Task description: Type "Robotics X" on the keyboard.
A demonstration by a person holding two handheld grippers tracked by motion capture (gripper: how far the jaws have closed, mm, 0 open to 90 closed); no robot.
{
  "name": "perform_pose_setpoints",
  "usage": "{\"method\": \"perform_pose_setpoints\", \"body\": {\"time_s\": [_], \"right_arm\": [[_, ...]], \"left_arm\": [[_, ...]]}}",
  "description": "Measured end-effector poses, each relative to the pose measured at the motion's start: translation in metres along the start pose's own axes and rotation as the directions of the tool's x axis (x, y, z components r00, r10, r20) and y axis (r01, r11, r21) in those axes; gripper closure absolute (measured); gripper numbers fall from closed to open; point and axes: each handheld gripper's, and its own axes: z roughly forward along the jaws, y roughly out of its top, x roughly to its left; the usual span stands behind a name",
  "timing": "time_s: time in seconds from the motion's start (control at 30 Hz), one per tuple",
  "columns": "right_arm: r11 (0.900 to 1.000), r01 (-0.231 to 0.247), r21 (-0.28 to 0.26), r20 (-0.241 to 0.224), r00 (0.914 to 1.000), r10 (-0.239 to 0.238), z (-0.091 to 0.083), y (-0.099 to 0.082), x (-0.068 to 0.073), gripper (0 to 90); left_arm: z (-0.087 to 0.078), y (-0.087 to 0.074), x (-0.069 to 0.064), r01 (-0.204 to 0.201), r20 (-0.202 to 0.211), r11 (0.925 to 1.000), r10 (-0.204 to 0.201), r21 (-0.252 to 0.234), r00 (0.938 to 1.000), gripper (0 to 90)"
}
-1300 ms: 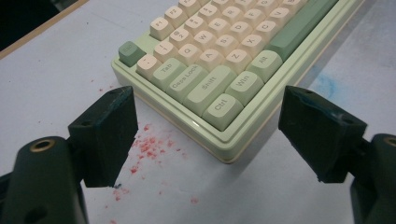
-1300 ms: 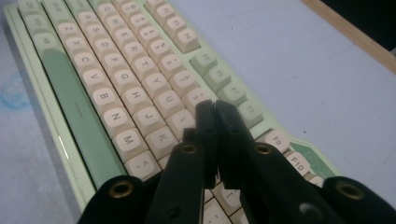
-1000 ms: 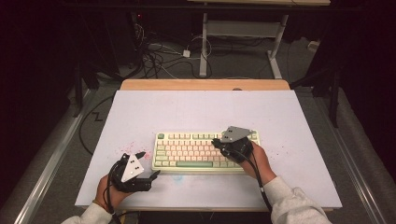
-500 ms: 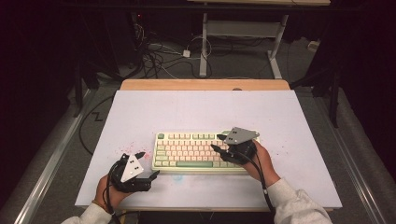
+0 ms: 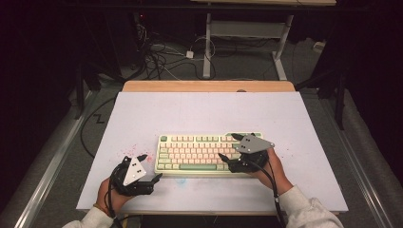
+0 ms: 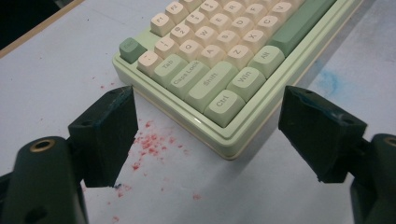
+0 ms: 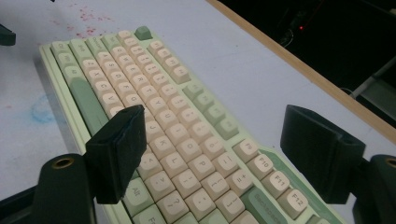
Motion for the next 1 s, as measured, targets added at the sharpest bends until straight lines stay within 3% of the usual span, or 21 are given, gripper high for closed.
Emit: {"method": "perform_pose_setpoints", "body": {"time_s": [0.1, 0.47, 0.77, 1.0], "right_arm": [[0.9999, 0.015, -0.008, 0.02, 0.9997, -0.015, -0.007, -0.004, 0.001, 22.4], [0.9989, -0.003, -0.046, 0.056, 0.9984, 0.006, -0.031, -0.021, 0.0, 21.2], [0.9994, 0.0, -0.034, 0.078, 0.997, 0.003, -0.046, -0.04, 0.002, 20.4], [0.999, -0.018, -0.041, 0.084, 0.9962, 0.022, -0.055, -0.049, 0.004, 20.4]], "left_arm": [[-0.001, 0.001, 0.0, -0.001, -0.001, 1.0, 0.001, 0.001, 1.0, 19.1], [-0.002, 0.003, 0.0, 0.013, 0.0, 0.9999, -0.013, -0.01, 0.9999, 19.5], [-0.001, 0.004, 0.0, 0.02, 0.002, 0.9998, -0.02, -0.008, 0.9998, 20.1], [-0.002, 0.008, 0.001, 0.037, 0.023, 0.9989, -0.036, -0.029, 0.9991, 30.4]]}}
